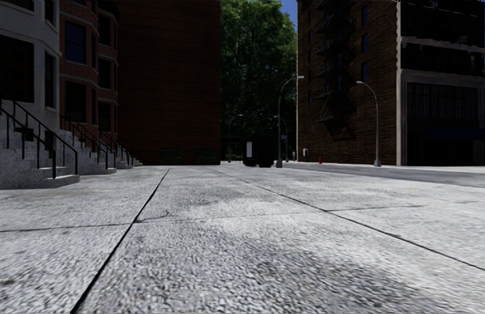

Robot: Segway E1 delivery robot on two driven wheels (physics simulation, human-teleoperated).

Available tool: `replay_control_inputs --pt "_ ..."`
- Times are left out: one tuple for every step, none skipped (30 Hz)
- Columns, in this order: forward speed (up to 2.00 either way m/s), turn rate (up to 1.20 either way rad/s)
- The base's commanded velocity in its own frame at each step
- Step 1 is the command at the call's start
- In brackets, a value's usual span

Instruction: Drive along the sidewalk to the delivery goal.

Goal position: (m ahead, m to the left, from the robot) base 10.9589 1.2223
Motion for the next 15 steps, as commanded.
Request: replay_control_inputs --pt "2.0 0.31" --pt "2.0 0.31" --pt "2.0 0.32" --pt "2.0 0.33" --pt "2.0 0.33" --pt "2.0 0.36" --pt "2.0 0.37" --pt "2.0 0.37" --pt "2.0 0.37" --pt "2.0 0.37" --pt "2.0 0.37" --pt "2.0 0.37" --pt "2.0 0.37" --pt "2.0 0.37" --pt "2.0 0.37"
